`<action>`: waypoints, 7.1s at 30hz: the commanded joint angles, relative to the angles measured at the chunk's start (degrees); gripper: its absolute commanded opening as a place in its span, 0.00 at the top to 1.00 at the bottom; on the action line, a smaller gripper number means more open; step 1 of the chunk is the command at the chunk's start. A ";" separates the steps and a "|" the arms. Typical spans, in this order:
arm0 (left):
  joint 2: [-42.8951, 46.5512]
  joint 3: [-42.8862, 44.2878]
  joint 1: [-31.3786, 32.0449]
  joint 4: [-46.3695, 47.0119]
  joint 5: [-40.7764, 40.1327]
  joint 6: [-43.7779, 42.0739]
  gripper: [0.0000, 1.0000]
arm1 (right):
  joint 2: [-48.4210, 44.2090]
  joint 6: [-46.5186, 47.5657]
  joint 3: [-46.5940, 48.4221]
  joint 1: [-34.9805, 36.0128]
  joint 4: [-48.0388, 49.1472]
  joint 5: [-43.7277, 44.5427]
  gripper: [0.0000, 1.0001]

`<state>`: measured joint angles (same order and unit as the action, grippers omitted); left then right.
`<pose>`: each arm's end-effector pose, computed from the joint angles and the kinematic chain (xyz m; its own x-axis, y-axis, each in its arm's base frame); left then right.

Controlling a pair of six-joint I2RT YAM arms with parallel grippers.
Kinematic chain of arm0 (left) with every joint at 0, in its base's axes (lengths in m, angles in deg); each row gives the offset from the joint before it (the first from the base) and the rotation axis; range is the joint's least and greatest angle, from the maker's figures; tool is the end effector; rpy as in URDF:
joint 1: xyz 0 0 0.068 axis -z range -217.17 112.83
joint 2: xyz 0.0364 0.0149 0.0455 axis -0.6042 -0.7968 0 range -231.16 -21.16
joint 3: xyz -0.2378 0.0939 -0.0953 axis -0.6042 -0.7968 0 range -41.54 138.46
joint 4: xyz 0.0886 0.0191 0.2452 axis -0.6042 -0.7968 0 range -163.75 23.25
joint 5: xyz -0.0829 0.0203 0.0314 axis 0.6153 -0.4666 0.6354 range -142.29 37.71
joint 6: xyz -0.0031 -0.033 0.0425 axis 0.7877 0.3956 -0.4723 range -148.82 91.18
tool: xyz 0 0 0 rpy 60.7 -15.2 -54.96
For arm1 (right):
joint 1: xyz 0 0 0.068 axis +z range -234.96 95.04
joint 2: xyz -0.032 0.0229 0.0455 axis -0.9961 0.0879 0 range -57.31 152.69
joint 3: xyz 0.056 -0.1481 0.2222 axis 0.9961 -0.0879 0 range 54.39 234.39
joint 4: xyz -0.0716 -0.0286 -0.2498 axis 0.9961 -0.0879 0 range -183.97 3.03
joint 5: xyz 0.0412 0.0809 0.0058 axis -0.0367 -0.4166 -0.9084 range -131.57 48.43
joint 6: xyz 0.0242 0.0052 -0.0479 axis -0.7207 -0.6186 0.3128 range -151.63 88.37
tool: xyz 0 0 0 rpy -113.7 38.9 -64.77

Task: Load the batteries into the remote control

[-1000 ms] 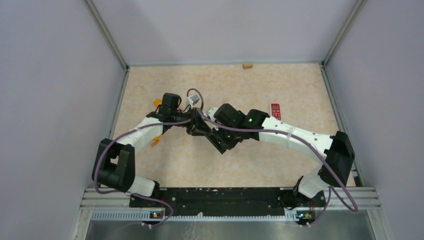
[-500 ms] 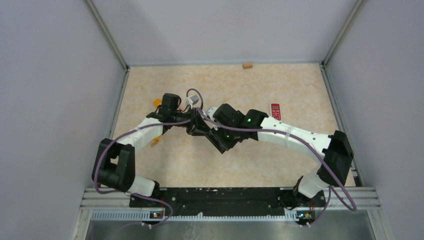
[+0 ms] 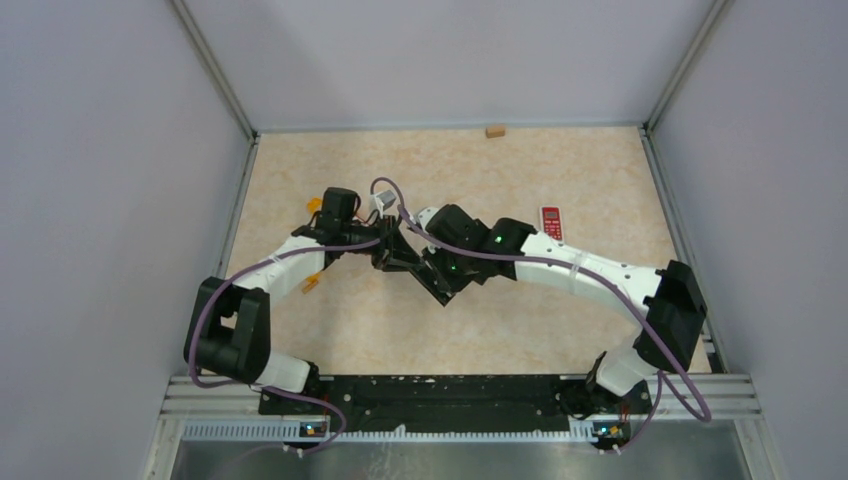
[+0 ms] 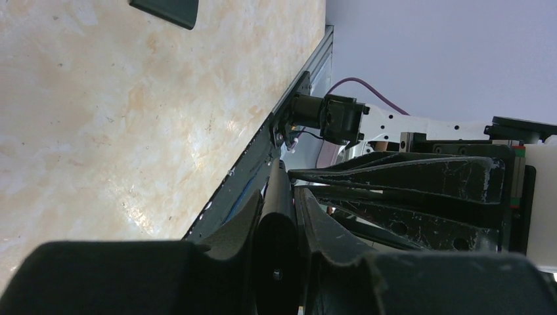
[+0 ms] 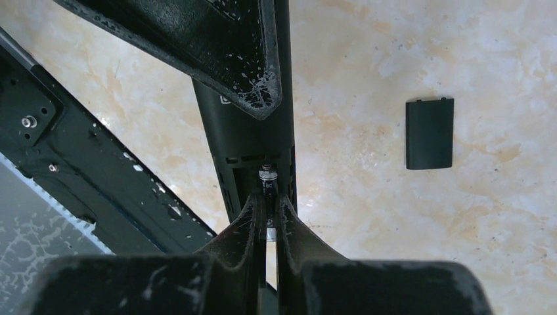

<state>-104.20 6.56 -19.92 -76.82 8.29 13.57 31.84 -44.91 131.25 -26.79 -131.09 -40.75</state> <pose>0.2657 -0.1151 0.2198 -0.9935 -0.0381 -0.1068 0.0866 0.3529 -0.9316 0.1740 0.2792 0.2927 -0.6218 -0.5660 -0.5413 -0.7218 0.6824 0.1155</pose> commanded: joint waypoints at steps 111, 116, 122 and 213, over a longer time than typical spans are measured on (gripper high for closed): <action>11.74 -3.67 -6.23 18.31 -6.39 -10.72 1.00 | -21.68 -3.87 -23.72 -6.73 38.75 8.66 0.98; 10.74 -1.77 -5.21 25.32 0.33 -8.28 1.00 | -23.69 2.91 -21.64 -6.73 42.98 -0.22 0.98; 9.11 1.86 -4.04 27.29 5.27 -4.36 1.00 | -22.48 7.67 -21.13 -6.70 46.96 -7.49 0.98; 6.67 3.12 -3.81 40.68 -3.93 18.74 1.00 | -21.13 -47.84 -26.95 -21.17 62.55 -19.69 0.11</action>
<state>-99.37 9.73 -23.94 -41.61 5.20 30.09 10.29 -88.53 104.12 -47.88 -82.42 -55.02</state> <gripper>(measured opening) 0.233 0.882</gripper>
